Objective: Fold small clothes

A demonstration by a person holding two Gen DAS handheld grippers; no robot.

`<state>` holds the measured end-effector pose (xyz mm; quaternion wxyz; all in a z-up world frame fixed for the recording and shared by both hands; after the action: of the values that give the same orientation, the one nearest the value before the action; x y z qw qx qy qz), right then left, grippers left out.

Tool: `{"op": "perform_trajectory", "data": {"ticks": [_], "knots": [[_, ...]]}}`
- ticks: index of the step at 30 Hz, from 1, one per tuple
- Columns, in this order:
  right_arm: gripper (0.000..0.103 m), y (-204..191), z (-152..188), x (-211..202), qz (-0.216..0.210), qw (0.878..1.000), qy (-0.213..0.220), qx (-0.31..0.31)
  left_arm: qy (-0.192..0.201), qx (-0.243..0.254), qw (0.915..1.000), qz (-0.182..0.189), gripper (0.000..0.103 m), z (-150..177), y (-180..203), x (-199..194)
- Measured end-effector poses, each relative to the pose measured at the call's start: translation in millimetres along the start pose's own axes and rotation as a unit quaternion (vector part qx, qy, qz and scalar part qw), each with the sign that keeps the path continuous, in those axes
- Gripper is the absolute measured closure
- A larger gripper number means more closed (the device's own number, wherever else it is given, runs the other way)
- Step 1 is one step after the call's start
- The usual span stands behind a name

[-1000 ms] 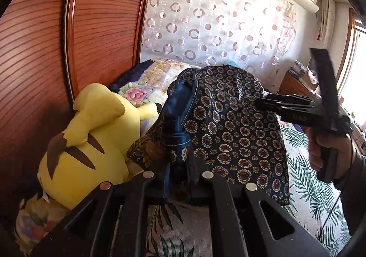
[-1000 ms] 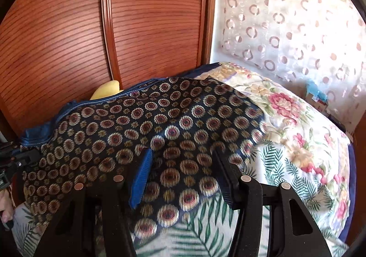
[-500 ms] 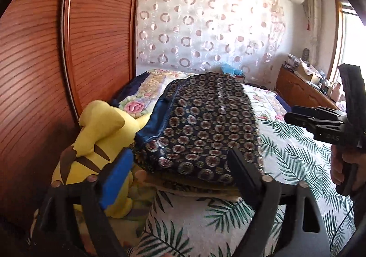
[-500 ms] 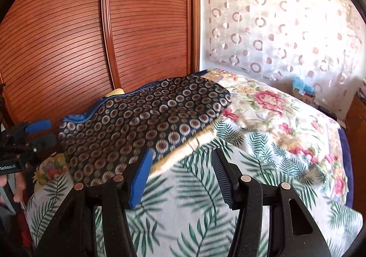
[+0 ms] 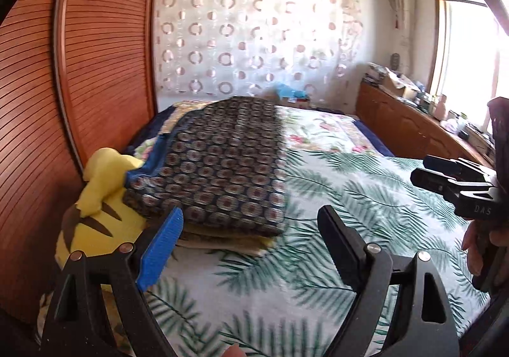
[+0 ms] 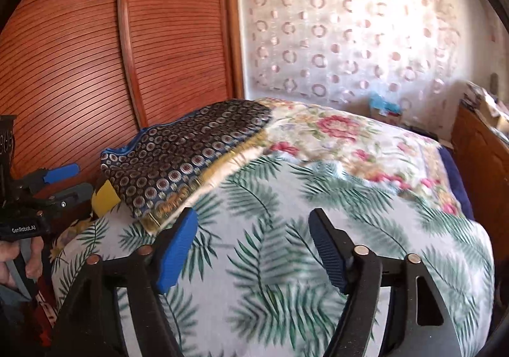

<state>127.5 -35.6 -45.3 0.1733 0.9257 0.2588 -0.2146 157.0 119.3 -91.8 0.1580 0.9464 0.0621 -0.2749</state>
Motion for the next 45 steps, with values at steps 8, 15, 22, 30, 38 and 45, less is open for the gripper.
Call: {"op": "perform_trajectory", "data": {"ticks": [8,15,22,30,38,45], "knots": [[0.023,20,28,-65,0.064,0.997,-0.003,0.039,0.000,0.029,0.9992,0.028,0.016,11,56,-11],[0.023,40,32,-121,0.120,0.990,0.018,0.068,0.019,0.046,0.9967,0.064,0.016,-9,106,-30],[0.023,54,20,-174,0.170,0.981,0.051,0.079,0.049,0.057,0.9943,0.075,0.016,-35,137,-52],[0.023,49,19,-200,0.198,0.973,0.082,0.082,0.068,0.055,0.9927,0.083,0.016,-49,146,-71],[0.023,45,27,-187,0.198,0.973,0.086,0.083,0.068,0.057,0.9930,0.078,0.016,-47,146,-70],[0.023,49,27,-185,0.200,0.973,0.084,0.084,0.069,0.057,0.9931,0.076,0.016,-46,143,-70]]}}
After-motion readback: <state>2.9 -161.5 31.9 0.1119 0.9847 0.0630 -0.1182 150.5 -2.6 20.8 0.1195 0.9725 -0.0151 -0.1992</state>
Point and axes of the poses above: each gripper's, at about its wrist camera, not at the fingertips, and x roughly the way its jaws point, y to its right, z to its underside, the point moved 10 cm from there along x, roughly the way its jaws point, and after that the axes turned 13 degrees about -x, right-handed, at the moved point
